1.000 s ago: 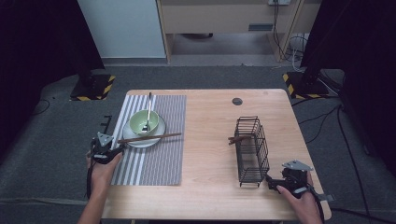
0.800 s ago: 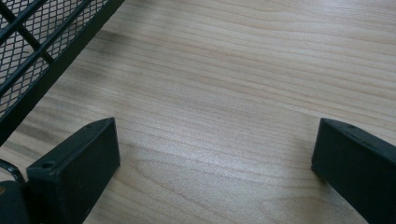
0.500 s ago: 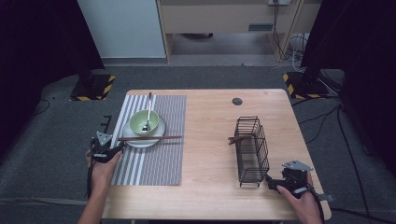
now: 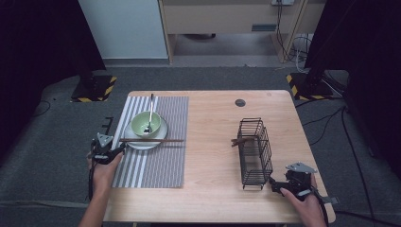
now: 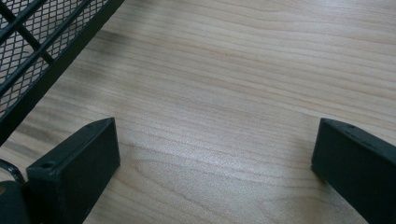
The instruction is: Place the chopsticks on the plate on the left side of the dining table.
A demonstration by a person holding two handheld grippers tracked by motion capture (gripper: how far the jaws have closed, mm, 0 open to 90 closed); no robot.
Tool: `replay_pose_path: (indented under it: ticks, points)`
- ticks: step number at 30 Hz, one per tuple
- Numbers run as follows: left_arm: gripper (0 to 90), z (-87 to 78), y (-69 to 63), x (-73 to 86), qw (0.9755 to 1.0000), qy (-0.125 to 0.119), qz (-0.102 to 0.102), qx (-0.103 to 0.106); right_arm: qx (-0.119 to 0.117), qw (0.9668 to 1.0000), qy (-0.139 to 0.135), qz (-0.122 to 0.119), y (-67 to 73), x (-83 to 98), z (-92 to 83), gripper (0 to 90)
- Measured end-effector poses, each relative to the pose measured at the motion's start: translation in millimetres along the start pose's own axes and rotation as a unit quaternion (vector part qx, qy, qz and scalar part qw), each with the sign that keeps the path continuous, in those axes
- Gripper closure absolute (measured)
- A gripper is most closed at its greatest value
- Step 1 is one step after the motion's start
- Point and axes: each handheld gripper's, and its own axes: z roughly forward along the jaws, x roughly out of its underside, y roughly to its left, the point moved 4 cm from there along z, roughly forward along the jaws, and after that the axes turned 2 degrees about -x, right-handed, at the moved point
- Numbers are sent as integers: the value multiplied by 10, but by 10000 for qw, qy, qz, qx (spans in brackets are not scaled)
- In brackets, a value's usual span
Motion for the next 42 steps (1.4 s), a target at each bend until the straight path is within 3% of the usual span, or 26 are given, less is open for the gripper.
replay_pose_path:
  ticks: [14,22,29,42]
  points:
    - [417,13,4,6,10000,14,-11,-2,0,10000,-2,-1,0,0,0,10]
    - [385,-74,-6,-15,10000,-36,-28,55,0,10000,-1,0,0,0,0,11]
    - [330,-205,-151,-67,9992,-135,16,376,1,10000,-1,-1,0,0,0,10]
    - [211,-346,-536,-135,9951,-175,144,966,2,10000,-1,-3,0,0,0,10]
